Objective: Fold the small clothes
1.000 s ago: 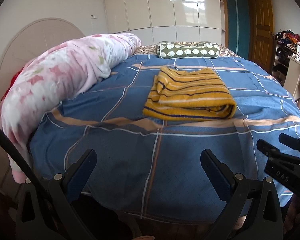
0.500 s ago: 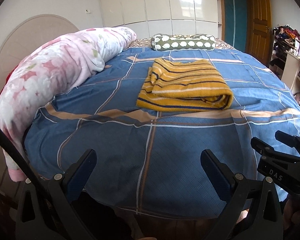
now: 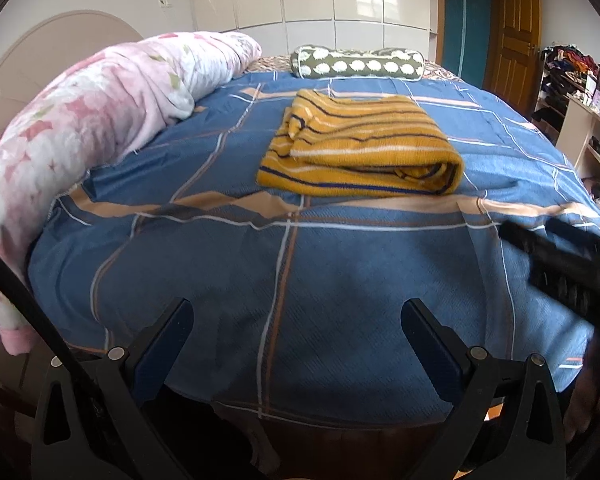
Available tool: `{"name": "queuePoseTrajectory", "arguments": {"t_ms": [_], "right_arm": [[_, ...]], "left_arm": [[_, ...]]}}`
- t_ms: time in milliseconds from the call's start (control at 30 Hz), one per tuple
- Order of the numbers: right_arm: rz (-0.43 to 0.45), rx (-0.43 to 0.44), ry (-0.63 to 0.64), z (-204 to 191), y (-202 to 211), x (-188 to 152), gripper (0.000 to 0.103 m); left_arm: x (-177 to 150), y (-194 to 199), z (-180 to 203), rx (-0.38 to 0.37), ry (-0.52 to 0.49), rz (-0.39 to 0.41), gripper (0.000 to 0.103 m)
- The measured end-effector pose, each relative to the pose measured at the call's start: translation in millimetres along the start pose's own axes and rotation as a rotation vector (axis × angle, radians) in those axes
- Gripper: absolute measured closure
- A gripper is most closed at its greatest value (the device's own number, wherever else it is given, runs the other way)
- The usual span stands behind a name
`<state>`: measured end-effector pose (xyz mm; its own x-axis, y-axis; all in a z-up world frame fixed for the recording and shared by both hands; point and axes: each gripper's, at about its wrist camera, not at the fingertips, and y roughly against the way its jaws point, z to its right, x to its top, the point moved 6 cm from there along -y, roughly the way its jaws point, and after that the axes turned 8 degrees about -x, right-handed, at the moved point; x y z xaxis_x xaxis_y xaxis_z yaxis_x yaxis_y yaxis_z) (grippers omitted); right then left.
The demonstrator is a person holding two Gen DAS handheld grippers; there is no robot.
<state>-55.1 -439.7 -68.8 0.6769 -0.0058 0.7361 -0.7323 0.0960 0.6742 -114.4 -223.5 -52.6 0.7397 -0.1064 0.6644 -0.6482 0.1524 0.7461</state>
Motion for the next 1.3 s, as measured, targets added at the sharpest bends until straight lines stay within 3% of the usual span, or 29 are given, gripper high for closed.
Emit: {"name": "queuePoseTrajectory", "arguments": {"t_ms": [67,100,133,167,200,233,333,400,500,567,700,867,933,1033,1100,1167,1233,1267,1300], "right_arm": [[0.025,0.006,0.041,-6.9,-9.8,16.4,0.028],[0.049,0.002,0.068,-11.8,-17.2,27.8,0.034],[0.064,-0.005,0.085,-14.5,-22.8,35.6,0.045],[0.072,-0.025,0.102,-17.6,-33.3,46.3,0.062],[0.06,-0.037,0.109,-21.0,-46.8,56.9,0.072],[0.044,-0.032,0.105,-24.3,-60.2,66.4,0.072],[0.002,-0.003,0.109,-39.8,-98.6,83.9,0.072],[-0.065,-0.023,0.194,-58.3,-122.2,82.2,0.07],[-0.089,0.005,0.239,-67.4,-110.7,98.2,0.071],[-0.039,0.103,0.228,-76.5,-87.7,116.1,0.071],[0.011,0.17,0.244,-120.2,-80.8,142.6,0.071],[-0.165,0.102,0.31,-172.6,-168.3,133.6,0.071],[-0.133,0.063,0.341,-182.1,-170.7,139.5,0.071],[-0.067,0.128,0.331,-193.3,-150.2,162.2,0.071],[-0.046,0.113,0.304,-196.6,-150.6,176.3,0.07],[-0.107,0.101,0.274,-202.0,-172.4,177.8,0.066],[-0.262,0.14,0.248,-207.7,-204.0,158.3,0.053],[-0.266,0.134,0.241,-209.9,-209.5,153.1,0.053],[-0.214,0.12,0.237,-210.1,-201.3,155.1,0.053]], "left_arm": [[-2.3,-3.6,-0.5,-0.007,0.0,-0.006,0.0],[-4.0,-6.0,-1.9,-0.011,0.003,-0.009,0.0],[-5.2,-7.5,-3.5,-0.014,0.007,-0.01,0.0],[-6.3,-9.2,-5.5,-0.017,0.011,-0.011,0.0],[-7.9,-11.5,-8.0,-0.021,0.017,-0.014,0.0],[-9.0,-13.5,-10.9,-0.024,0.022,-0.017,0.0],[-13.4,-21.7,-22.3,-0.031,0.048,-0.03,0.0],[-15.8,-26.1,-30.8,-0.031,0.062,-0.034,0.0],[-15.2,-29.2,-40.0,-0.026,0.069,-0.012,0.0],[-14.2,-30.4,-43.1,-0.024,0.069,0.005,0.0],[-12.6,-30.8,-43.7,-0.046,0.062,0.023,0.0],[-14.6,-25.7,-47.7,-0.064,0.054,0.047,0.0],[-15.4,-23.0,-50.8,-0.078,0.059,0.062,0.0],[-15.8,-24.6,-55.9,-0.095,0.072,0.071,0.0],[-16.8,-28.5,-57.5,-0.103,0.08,0.063,0.0],[-18.3,-30.2,-58.5,-0.097,0.079,0.056,0.0],[-19.0,-28.4,-61.0,-0.086,0.082,0.057,0.0],[-18.4,-25.9,-63.2,-0.078,0.088,0.063,0.0],[-17.5,-23.6,-65.9,-0.071,0.095,0.07,0.0]]}}
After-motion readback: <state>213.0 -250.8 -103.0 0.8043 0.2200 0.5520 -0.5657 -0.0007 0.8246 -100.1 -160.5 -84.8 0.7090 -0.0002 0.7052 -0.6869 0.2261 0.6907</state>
